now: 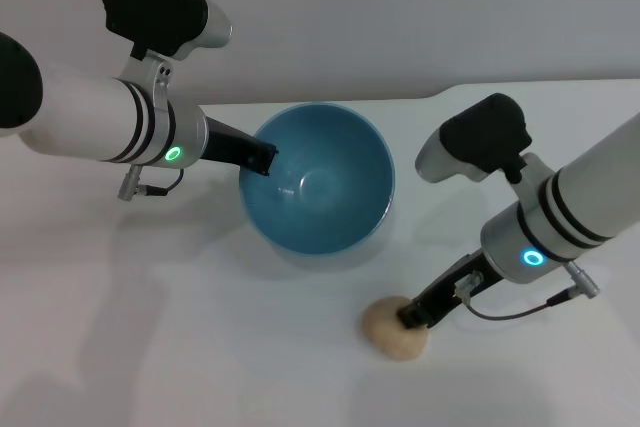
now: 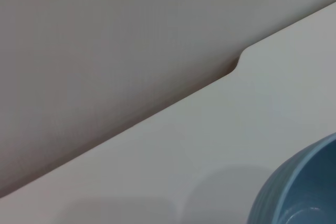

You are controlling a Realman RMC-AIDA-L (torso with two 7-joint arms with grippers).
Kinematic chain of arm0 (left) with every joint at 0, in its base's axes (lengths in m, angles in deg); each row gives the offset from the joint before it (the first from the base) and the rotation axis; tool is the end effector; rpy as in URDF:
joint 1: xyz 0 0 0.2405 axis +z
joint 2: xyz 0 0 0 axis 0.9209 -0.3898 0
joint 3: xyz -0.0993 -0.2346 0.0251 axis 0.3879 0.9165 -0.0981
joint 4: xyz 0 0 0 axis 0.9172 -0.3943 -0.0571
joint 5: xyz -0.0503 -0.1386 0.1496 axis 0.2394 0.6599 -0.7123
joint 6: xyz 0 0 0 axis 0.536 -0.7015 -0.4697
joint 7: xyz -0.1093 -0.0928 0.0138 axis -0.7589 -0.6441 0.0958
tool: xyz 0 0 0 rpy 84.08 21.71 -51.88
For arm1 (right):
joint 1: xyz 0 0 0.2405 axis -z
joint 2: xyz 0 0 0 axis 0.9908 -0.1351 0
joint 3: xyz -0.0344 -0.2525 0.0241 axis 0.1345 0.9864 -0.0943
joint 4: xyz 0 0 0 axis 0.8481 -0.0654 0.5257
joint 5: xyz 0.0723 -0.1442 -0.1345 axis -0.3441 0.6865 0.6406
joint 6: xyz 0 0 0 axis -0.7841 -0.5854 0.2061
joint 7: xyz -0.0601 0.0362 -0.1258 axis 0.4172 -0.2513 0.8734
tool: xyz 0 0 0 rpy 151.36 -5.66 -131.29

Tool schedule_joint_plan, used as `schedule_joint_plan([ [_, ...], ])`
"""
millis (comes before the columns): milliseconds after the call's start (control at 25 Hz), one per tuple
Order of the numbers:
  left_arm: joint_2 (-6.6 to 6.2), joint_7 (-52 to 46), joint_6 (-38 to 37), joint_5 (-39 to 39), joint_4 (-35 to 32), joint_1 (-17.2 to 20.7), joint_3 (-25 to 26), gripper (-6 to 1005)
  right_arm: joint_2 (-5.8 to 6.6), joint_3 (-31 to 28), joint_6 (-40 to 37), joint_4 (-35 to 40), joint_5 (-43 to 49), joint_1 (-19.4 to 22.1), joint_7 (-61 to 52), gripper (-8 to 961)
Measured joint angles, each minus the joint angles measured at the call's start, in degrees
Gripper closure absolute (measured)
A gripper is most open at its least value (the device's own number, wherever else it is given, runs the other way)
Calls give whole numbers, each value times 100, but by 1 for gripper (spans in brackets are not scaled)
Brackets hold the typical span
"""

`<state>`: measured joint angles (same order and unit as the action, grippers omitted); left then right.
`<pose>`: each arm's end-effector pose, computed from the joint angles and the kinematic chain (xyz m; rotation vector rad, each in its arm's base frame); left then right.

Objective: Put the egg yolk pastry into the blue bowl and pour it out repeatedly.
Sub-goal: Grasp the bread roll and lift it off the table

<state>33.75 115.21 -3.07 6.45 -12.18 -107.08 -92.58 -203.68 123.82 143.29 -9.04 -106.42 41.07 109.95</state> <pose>-0.1870 0.4217 -0.0573 -2.3729 -0.8836 0.0396 0.2113 0.3522 -0.0943 -2.6749 1.1588 -0.4303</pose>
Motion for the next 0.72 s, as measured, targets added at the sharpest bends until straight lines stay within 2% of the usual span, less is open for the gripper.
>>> schedule_joint_plan([
  [320, -12, 0, 79, -2, 7, -5, 0, 999, 0, 287, -46, 207, -5, 36, 19, 848],
  [520, -17, 0, 163, -2, 6, -26, 0, 998, 8, 340, 130, 961, -34, 311, 44, 909],
  [680, -18, 10, 181, -2, 4, -28, 0, 998, 9, 487, 419, 1965, -59, 601, 55, 944],
  [720, -18, 14, 183, -2, 4, -30, 1, 998, 9, 487, 419, 1965, -59, 601, 55, 944],
])
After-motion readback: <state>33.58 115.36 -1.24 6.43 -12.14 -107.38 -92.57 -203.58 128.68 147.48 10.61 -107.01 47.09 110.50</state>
